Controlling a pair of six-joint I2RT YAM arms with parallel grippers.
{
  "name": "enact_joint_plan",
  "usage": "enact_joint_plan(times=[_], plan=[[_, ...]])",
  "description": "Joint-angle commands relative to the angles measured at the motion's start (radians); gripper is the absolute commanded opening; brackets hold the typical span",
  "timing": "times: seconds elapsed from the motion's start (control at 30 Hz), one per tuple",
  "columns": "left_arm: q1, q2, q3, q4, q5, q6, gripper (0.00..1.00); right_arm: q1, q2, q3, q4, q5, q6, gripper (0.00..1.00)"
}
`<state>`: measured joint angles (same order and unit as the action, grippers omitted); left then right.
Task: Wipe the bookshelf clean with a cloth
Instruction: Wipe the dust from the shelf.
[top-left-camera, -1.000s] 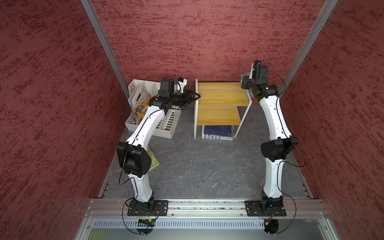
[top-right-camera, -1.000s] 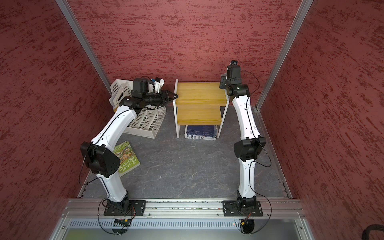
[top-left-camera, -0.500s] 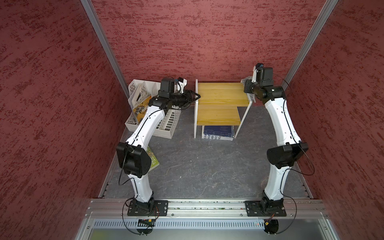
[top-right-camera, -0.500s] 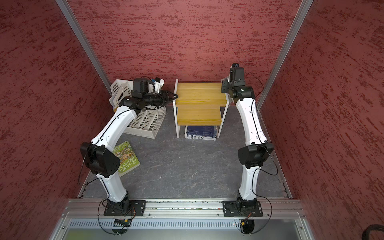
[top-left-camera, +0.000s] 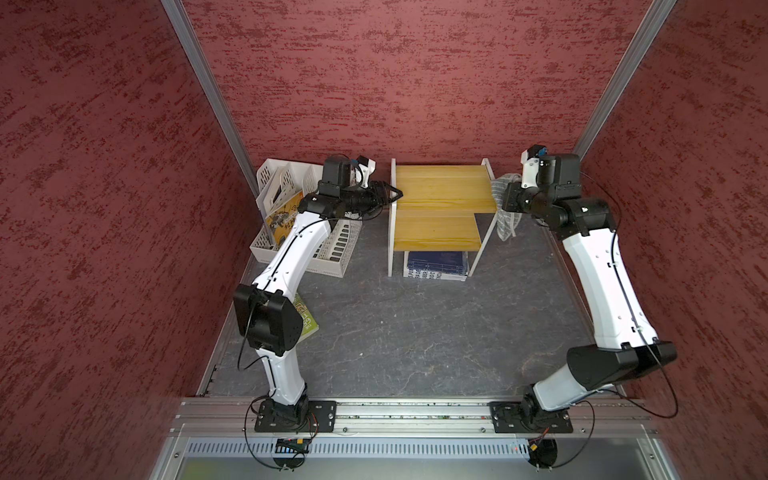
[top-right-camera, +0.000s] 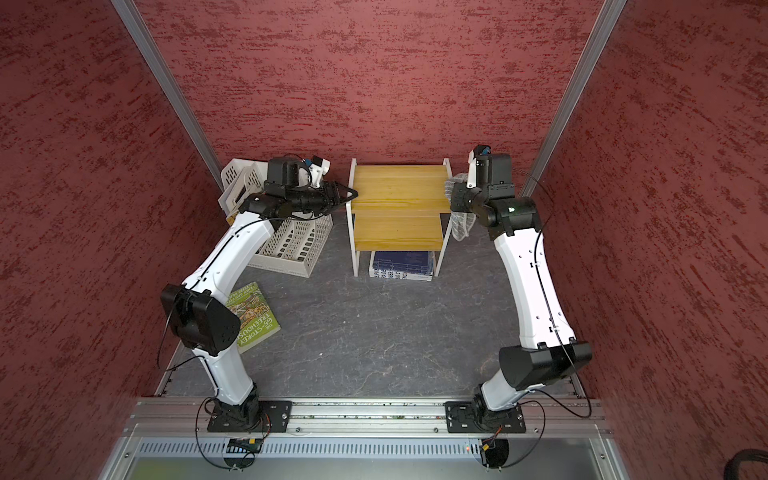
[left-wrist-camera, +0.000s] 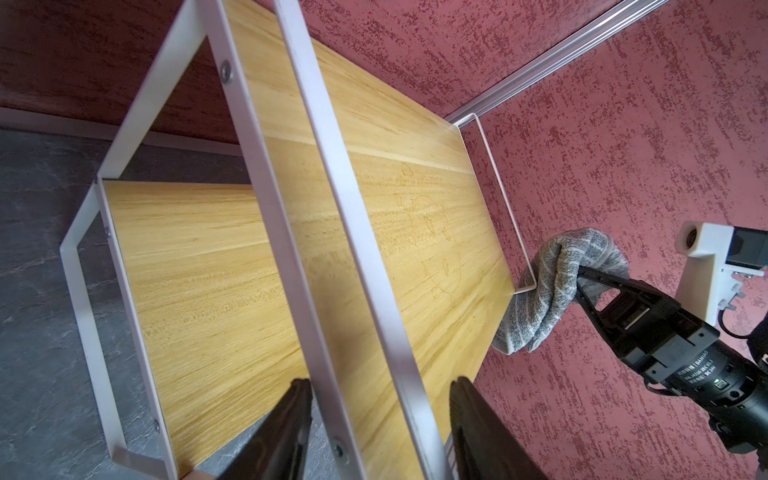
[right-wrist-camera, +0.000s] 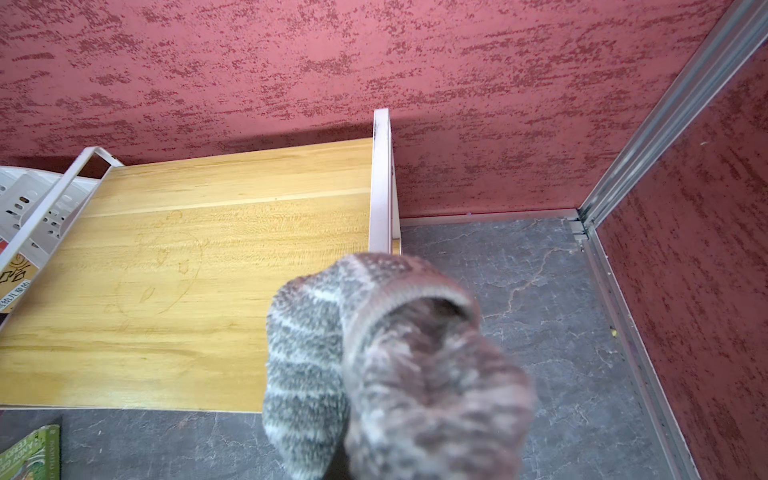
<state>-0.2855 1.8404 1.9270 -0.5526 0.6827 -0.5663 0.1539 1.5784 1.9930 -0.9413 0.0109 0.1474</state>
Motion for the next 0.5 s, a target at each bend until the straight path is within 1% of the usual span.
enact_joint_plan(times=[0.0,0.1,0.23,0.33,0.47], plan=[[0.004,-0.023,0.014,-0.025,0.01,0.029,0.59,0.01,-0.015,0.048,-0.036,-0.017,0.019,0.03],[0.017,-0.048,0.02,-0.03,0.01,0.038,0.64,0.028,-0.004,0.119,-0.069,-0.02,0.021,0.03],[0.05,-0.094,0.007,-0.019,0.026,0.042,0.69,0.088,0.048,0.237,-0.116,-0.028,0.009,0.03],[0.087,-0.142,-0.03,0.015,0.046,0.029,0.71,0.16,0.111,0.334,-0.142,-0.03,-0.012,0.03],[0.152,-0.214,-0.115,0.039,0.049,0.019,0.72,0.259,0.209,0.465,-0.152,-0.065,-0.046,0.03]])
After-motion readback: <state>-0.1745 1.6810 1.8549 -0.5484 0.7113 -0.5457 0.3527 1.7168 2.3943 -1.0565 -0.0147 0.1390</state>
